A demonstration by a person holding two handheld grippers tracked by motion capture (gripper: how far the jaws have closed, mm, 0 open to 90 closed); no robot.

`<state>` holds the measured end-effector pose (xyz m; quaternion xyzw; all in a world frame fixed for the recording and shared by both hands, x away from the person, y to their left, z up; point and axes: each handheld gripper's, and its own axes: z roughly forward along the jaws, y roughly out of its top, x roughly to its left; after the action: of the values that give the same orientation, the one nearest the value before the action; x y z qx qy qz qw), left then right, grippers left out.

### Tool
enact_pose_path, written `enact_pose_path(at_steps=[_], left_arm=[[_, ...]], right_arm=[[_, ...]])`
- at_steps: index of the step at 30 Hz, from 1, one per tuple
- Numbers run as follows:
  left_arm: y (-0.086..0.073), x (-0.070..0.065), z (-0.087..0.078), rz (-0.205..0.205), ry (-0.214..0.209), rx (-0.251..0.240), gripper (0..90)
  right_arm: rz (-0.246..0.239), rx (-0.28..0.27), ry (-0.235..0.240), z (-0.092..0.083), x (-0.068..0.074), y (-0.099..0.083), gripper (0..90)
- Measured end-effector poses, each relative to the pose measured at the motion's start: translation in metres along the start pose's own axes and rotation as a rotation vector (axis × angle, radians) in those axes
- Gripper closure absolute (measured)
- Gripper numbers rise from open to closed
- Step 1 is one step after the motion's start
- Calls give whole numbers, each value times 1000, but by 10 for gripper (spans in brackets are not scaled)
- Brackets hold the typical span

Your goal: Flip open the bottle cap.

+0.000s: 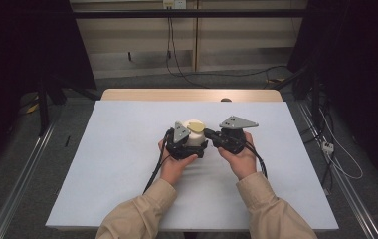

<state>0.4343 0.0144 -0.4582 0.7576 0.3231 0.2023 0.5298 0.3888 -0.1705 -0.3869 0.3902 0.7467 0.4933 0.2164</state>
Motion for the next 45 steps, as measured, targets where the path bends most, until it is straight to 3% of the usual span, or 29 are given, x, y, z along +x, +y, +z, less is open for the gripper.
enact_pose_path(at_steps=[45], left_arm=[[0,0,0,1,2,0,49]], right_arm=[[-29,-27,5,1,5,15,900]])
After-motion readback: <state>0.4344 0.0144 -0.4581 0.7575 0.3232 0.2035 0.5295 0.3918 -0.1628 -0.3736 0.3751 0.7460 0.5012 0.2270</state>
